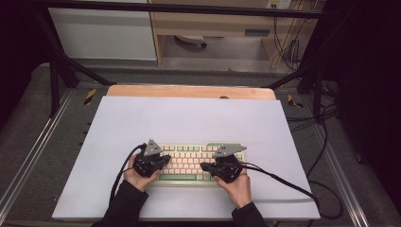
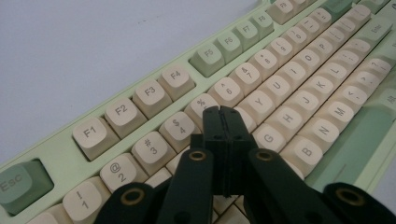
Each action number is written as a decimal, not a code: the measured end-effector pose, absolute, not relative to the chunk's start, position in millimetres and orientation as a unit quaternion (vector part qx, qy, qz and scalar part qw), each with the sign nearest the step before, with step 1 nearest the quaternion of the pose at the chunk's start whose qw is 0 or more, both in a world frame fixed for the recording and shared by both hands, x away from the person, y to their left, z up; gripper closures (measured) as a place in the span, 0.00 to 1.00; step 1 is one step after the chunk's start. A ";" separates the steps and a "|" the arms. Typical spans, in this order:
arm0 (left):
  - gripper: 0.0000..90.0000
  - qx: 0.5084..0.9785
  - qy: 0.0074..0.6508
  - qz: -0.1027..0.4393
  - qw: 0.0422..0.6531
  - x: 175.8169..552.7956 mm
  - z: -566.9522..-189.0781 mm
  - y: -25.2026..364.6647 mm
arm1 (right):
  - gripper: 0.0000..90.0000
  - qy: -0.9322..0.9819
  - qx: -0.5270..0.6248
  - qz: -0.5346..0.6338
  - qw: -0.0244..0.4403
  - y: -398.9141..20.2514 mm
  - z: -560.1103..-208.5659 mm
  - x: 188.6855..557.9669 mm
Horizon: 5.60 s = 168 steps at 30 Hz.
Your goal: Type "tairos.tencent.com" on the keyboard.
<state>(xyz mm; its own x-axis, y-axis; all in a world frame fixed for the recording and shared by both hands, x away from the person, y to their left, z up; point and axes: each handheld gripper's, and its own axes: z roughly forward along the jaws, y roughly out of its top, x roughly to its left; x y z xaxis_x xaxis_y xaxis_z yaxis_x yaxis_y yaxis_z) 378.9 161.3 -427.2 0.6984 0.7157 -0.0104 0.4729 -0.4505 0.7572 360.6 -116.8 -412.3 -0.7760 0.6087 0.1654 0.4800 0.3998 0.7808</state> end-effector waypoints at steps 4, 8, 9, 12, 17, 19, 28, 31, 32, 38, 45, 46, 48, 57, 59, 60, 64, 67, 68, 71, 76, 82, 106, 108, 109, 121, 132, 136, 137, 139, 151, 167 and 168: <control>1.00 0.840 0.354 0.156 0.381 379.6 -428.7 161.0 | 1.00 0.834 0.326 0.439 0.072 -117.0 -412.7 360.7; 1.00 0.839 0.354 0.154 0.383 379.2 -429.0 161.7 | 1.00 0.834 0.327 0.439 0.073 -118.1 -413.0 360.7; 1.00 0.839 0.354 0.153 0.384 378.9 -428.6 162.0 | 1.00 0.833 0.329 0.440 0.072 -118.4 -412.9 360.5; 1.00 0.838 0.352 0.152 0.389 376.7 -426.5 162.4 | 1.00 0.832 0.328 0.442 0.072 -118.7 -412.5 360.3; 1.00 0.839 0.346 0.150 0.393 372.9 -423.1 164.0 | 1.00 0.832 0.327 0.442 0.072 -118.7 -412.5 360.2; 1.00 0.839 0.344 0.150 0.395 371.2 -421.3 165.2 | 1.00 0.832 0.327 0.443 0.072 -118.7 -412.5 360.3; 1.00 0.837 0.341 0.148 0.401 363.7 -417.9 174.3 | 1.00 0.831 0.327 0.445 0.072 -119.8 -410.1 360.0; 1.00 0.836 0.343 0.149 0.403 361.6 -417.2 179.0 | 1.00 0.829 0.328 0.447 0.073 -120.0 -409.5 359.9; 1.00 0.835 0.343 0.148 0.403 360.8 -416.8 180.8 | 1.00 0.828 0.329 0.448 0.074 -120.1 -409.4 359.9; 1.00 0.831 0.347 0.150 0.408 357.3 -414.8 190.3 | 1.00 0.826 0.331 0.450 0.075 -119.7 -409.0 360.6; 1.00 0.828 0.352 0.150 0.410 352.6 -414.8 201.0 | 1.00 0.825 0.336 0.448 0.071 -117.8 -410.8 362.8; 1.00 0.827 0.353 0.151 0.410 351.8 -414.9 203.0 | 1.00 0.825 0.336 0.449 0.071 -117.4 -411.3 363.5; 1.00 0.826 0.355 0.151 0.410 350.5 -415.4 206.7 | 1.00 0.824 0.338 0.449 0.071 -115.9 -411.9 365.0; 1.00 0.822 0.363 0.154 0.411 346.0 -417.8 221.6 | 1.00 0.825 0.346 0.441 0.075 -102.2 -413.5 374.0; 1.00 0.820 0.365 0.154 0.412 345.8 -417.7 223.7 | 1.00 0.825 0.343 0.443 0.078 -98.3 -414.4 377.4; 1.00 0.820 0.366 0.155 0.413 345.8 -417.6 224.5 | 1.00 0.824 0.346 0.441 0.079 -96.2 -414.6 378.6; 1.00 0.819 0.366 0.155 0.415 345.9 -417.8 225.4 | 1.00 0.822 0.353 0.438 0.083 -92.4 -416.9 383.8; 1.00 0.819 0.366 0.154 0.414 346.3 -418.5 225.2 | 1.00 0.823 0.356 0.434 0.087 -91.8 -419.2 386.6; 1.00 0.820 0.366 0.153 0.414 346.4 -418.7 225.2 | 1.00 0.823 0.358 0.432 0.086 -91.4 -419.9 387.1; 1.00 0.819 0.366 0.153 0.415 346.4 -418.5 225.4 | 1.00 0.825 0.360 0.426 0.088 -90.7 -422.9 389.4; 1.00 0.819 0.366 0.154 0.415 346.6 -418.6 225.3 | 1.00 0.827 0.363 0.419 0.090 -89.3 -427.0 391.9; 1.00 0.820 0.366 0.154 0.412 347.1 -419.5 225.2 | 1.00 0.829 0.362 0.417 0.091 -88.5 -429.7 392.9; 1.00 0.822 0.363 0.153 0.411 346.7 -419.8 223.2 | 1.00 0.831 0.340 0.430 0.095 -96.6 -412.6 380.2; 1.00 0.822 0.363 0.153 0.412 346.6 -419.6 223.2 | 1.00 0.833 0.337 0.429 0.097 -98.2 -410.1 378.0; 1.00 0.822 0.363 0.154 0.412 346.6 -419.5 223.2 | 1.00 0.834 0.336 0.428 0.097 -99.0 -409.1 376.8; 1.00 0.821 0.363 0.154 0.413 346.8 -419.2 221.6 | 1.00 0.829 0.340 0.434 0.095 -120.7 -406.9 366.9; 1.00 0.822 0.360 0.155 0.413 349.0 -420.5 210.5 | 1.00 0.829 0.337 0.437 0.087 -130.6 -411.0 362.3; 1.00 0.823 0.360 0.156 0.410 352.2 -422.1 205.4 | 1.00 0.828 0.338 0.439 0.087 -131.3 -410.7 361.9; 1.00 0.824 0.359 0.155 0.409 352.9 -422.8 204.0 | 1.00 0.829 0.337 0.439 0.086 -131.4 -410.8 361.8; 1.00 0.826 0.359 0.155 0.406 354.7 -424.6 201.3 | 1.00 0.829 0.336 0.439 0.084 -131.6 -410.9 361.5; 1.00 0.830 0.358 0.156 0.399 359.1 -429.7 197.0 | 1.00 0.828 0.334 0.441 0.085 -133.0 -411.1 362.0; 1.00 0.833 0.355 0.156 0.395 359.4 -432.5 195.7 | 1.00 0.828 0.336 0.440 0.083 -132.5 -411.7 362.0; 1.00 0.833 0.355 0.156 0.396 359.2 -432.3 195.8 | 1.00 0.829 0.336 0.440 0.082 -132.6 -411.6 361.9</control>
